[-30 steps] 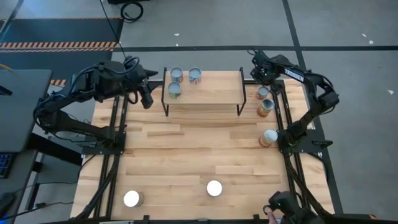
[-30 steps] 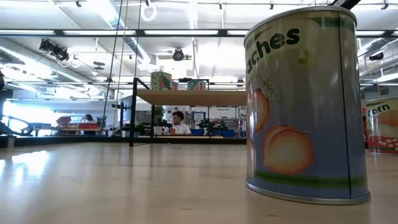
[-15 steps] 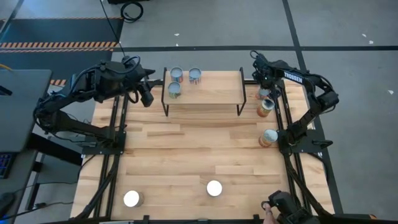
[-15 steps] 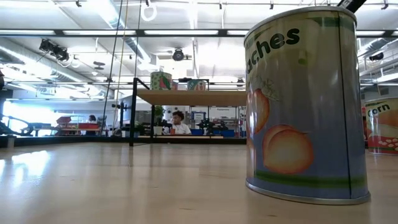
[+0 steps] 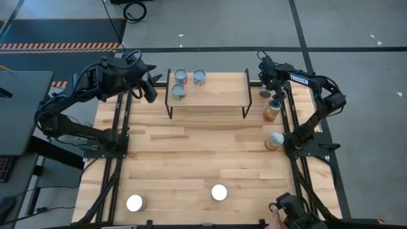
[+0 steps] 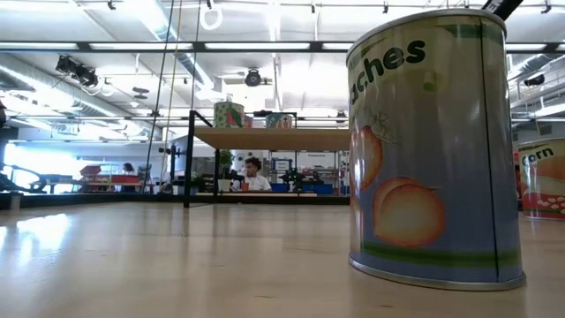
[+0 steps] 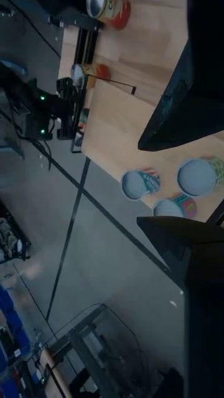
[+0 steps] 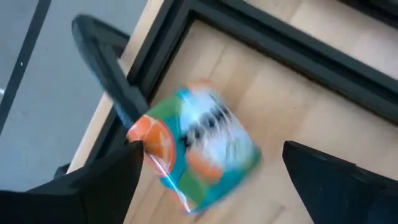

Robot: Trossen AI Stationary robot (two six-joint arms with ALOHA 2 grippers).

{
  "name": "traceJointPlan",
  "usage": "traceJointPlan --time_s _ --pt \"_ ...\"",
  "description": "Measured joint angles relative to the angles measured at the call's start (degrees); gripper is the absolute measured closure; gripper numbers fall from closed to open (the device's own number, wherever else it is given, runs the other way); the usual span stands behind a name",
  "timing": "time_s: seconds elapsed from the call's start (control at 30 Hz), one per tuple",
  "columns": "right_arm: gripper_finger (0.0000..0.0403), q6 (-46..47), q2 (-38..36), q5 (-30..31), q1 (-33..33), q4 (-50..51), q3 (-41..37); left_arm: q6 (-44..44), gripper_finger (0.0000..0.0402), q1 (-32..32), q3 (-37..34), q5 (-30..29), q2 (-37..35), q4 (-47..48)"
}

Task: Pick and place cans onto a shelf
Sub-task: Put the can of oranges on the shelf aligned with the can of carrots

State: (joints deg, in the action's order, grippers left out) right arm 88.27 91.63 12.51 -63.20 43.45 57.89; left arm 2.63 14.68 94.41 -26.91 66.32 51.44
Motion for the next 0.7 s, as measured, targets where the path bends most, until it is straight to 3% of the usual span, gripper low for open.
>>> traceJointPlan --time_s 0.23,0.7 --pt "0.0015 -3.8 0.3 0.8 0.6 -0.3 -0.1 0.2 0.0214 0.3 0.0 0.2 0.0 -0.5" --pt "0.0025 -0.7 -6.0 3.7 3.5 0.8 0.0 1.2 0.0214 0.3 0.0 0.2 -1.3 1.2"
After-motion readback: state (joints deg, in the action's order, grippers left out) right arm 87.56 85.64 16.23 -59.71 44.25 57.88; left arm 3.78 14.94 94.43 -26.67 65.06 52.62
